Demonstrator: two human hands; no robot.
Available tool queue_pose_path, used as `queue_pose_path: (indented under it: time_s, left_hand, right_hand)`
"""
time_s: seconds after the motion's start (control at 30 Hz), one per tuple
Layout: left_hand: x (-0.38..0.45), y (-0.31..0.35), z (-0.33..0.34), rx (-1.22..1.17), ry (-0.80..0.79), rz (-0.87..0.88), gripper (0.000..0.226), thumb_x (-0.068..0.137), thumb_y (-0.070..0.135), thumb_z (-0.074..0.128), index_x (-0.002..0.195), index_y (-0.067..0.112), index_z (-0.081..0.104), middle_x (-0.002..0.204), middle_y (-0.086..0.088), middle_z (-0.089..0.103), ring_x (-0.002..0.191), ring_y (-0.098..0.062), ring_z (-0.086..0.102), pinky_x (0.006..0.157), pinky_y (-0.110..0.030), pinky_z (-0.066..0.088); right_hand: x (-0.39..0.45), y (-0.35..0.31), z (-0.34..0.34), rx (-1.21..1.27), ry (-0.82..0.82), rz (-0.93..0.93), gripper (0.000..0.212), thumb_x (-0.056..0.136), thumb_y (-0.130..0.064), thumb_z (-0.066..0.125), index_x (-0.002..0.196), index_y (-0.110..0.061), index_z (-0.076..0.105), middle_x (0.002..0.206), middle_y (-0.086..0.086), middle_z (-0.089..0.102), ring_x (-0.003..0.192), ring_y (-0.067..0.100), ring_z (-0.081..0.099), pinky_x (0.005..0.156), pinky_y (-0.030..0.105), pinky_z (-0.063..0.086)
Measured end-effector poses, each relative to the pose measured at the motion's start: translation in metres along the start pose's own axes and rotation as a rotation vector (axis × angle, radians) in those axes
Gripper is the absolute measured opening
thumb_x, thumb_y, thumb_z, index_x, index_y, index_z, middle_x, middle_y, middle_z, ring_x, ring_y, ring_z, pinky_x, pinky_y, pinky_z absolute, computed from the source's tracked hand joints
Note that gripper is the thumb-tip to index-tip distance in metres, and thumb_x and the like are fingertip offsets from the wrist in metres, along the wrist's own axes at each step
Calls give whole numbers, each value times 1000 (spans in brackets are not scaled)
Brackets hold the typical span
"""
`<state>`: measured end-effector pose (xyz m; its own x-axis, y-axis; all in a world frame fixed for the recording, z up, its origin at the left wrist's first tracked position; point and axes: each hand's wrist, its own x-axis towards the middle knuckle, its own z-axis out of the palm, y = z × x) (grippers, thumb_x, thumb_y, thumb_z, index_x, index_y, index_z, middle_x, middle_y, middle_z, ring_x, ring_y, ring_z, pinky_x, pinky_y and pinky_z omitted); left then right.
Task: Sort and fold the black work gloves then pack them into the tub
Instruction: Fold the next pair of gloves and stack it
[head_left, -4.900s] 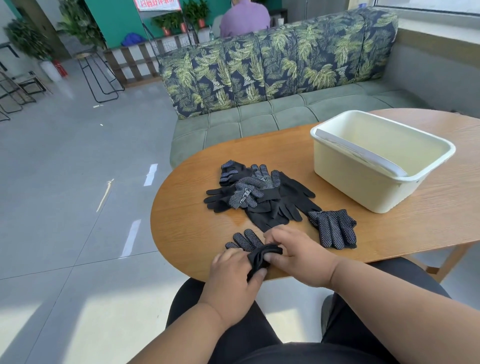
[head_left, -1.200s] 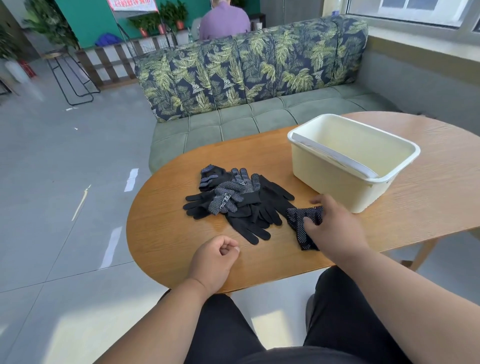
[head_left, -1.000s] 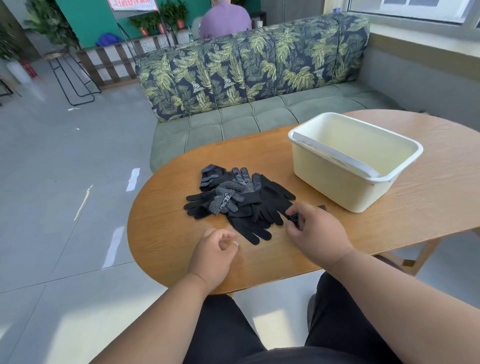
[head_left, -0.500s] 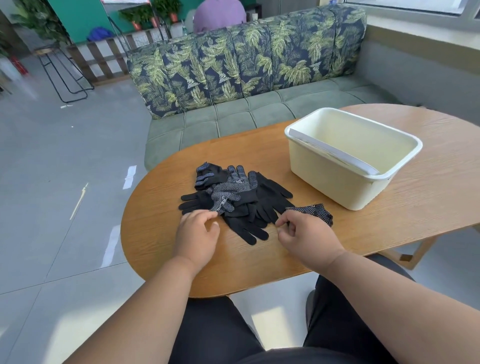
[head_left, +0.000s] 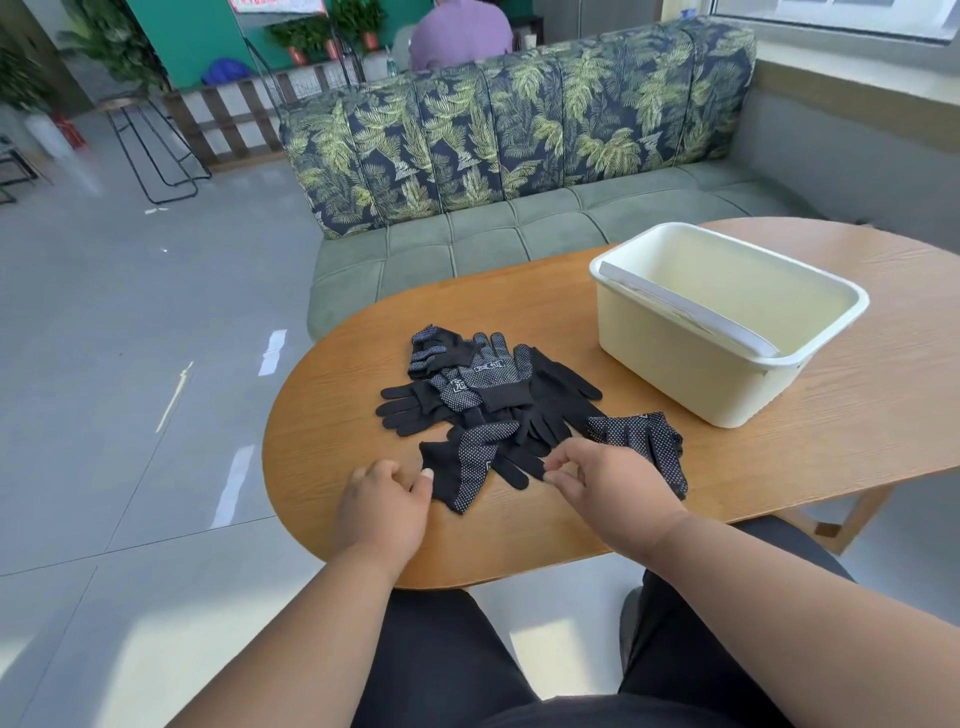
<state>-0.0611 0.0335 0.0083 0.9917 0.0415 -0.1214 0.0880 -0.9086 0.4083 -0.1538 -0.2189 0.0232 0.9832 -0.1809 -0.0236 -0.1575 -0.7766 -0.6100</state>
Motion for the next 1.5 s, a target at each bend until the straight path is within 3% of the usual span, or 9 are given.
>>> queue_pose_path:
  time_s: [0.13,0.3,0.57,0.63,0.77,0.97,1.07,1.27,1.5]
  left_hand:
    - [-2,5,11,-36,-5,74,44,97,56,59,130,28,66,130,2,56,119,-22,55,100,-40,51]
    - [-5,3,14,-140,-17,122,25,99,44,62,110,23,72,112,8,59,106,-18,58,91,-33,48]
    - [-3,-4,-43,-1142,145,-194,8,96,23,61,90,20,63,95,-6,69,92,-24,66,83,-43,58]
    - [-1,-4,-63,-1087,261,-144,8,86,30,65,80,25,62,88,-6,65,86,-22,63,83,-47,58]
    - [-16,11,-77,-774,346,51,8,92,22,65,86,21,60,77,1,66,68,-11,60,65,-27,50]
    - [-31,31,-23,-420,16,192,10,90,31,72,89,31,62,84,13,70,77,-4,65,70,-28,50]
    - [-46,34,18,-314,-175,285,21,89,31,75,105,38,63,97,17,68,86,5,63,76,-14,46]
    - [-52,39,28,-226,-168,347,33,87,35,77,117,38,64,101,20,60,89,1,59,77,-13,45]
    - [-61,38,31,-169,-164,371,29,92,33,72,121,34,67,96,18,60,87,-3,60,74,-16,47]
  right_hand:
    - [-1,-1,1,-56,-23,38,32,91,-58,67,82,-30,57,65,-10,56,60,8,53,56,31,43]
    - [-6,-7,3,-104,57,20,45,86,-67,68,78,-27,50,59,-9,51,55,6,48,55,29,42]
    - [-5,-12,7,11,14,20,20,94,-49,69,90,-31,62,68,-6,61,63,15,59,61,35,51]
    - [-5,-12,12,-13,-22,27,24,94,-51,68,86,-32,56,62,-5,56,56,12,52,55,32,45]
    - [-4,-17,15,-30,5,64,41,89,-62,68,75,-31,44,63,-4,57,56,13,51,51,30,39]
    - [-9,-14,13,-50,80,27,53,92,-70,55,71,-24,39,62,-2,52,58,18,46,58,38,42]
    - [-10,-11,14,-39,94,22,43,94,-62,59,77,-25,48,63,-4,55,62,18,52,61,37,45]
    - [-10,-8,16,2,4,8,16,98,-48,63,93,-33,58,63,-11,49,58,6,48,52,26,31]
    - [-3,-15,25,-88,44,42,40,96,-65,52,84,-28,47,79,-2,62,69,22,60,59,31,37]
